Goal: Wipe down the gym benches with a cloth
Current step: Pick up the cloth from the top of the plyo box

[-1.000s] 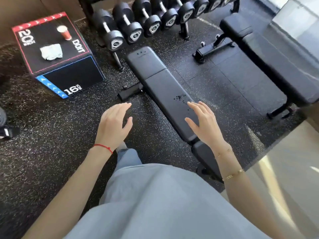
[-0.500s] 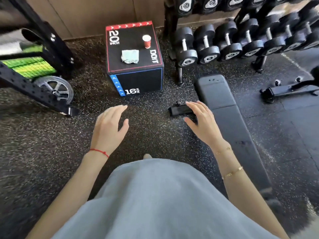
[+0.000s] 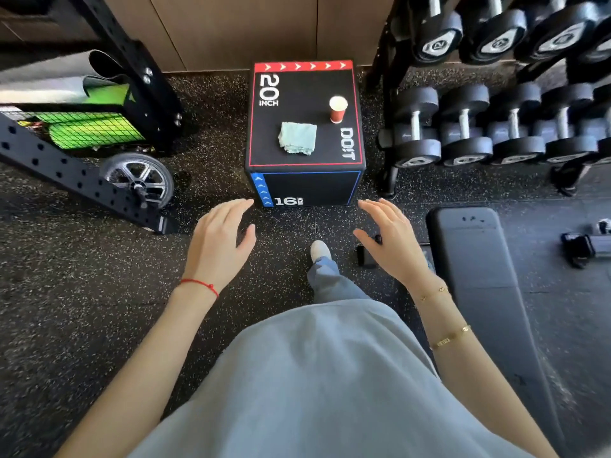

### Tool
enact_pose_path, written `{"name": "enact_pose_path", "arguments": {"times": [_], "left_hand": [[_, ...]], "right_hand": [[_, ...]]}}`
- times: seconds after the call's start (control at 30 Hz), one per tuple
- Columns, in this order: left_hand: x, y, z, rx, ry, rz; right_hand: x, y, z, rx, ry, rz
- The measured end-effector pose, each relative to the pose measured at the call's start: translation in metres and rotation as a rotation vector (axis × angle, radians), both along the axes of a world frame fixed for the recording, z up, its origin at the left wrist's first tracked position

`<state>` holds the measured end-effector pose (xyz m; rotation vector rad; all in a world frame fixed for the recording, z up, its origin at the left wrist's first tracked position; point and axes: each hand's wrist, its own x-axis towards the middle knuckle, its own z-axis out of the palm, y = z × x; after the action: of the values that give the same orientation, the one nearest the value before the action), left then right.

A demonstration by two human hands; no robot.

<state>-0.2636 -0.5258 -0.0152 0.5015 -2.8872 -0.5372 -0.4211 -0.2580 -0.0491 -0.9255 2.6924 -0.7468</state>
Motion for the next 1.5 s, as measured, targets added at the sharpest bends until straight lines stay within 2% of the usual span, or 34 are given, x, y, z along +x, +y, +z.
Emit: {"name": "enact_pose_path", "arguments": {"times": [0.4,0.77,1.07,1.2,1.5], "left_hand": [[-0.211,-0.114,-0.003,0.049,0.012,0.082],[-0.332,-0.247,-0.063,0.071,-0.087,0.057],[-0.403,-0.323,-0.154,0.129,-0.254,0.013],[-0.431,-0.337,-0.210,0.147,-0.278,0.000],[-0.468,-0.338,-0.360,0.155,-0.219,0.012]], "right_hand": [[-0.235,-0.139,0.015,0.046,0.043,0.123],[-0.338,-0.281,-0.038,0.136,-0.057,0.109],[-0.407,-0.353,-0.140,0.248,-0.194,0.065],[-0.432,-0.381,-0.210,0.284,-0.243,0.094],[-0.452,-0.402,-0.389,0.423,-0.221,0.176]]}}
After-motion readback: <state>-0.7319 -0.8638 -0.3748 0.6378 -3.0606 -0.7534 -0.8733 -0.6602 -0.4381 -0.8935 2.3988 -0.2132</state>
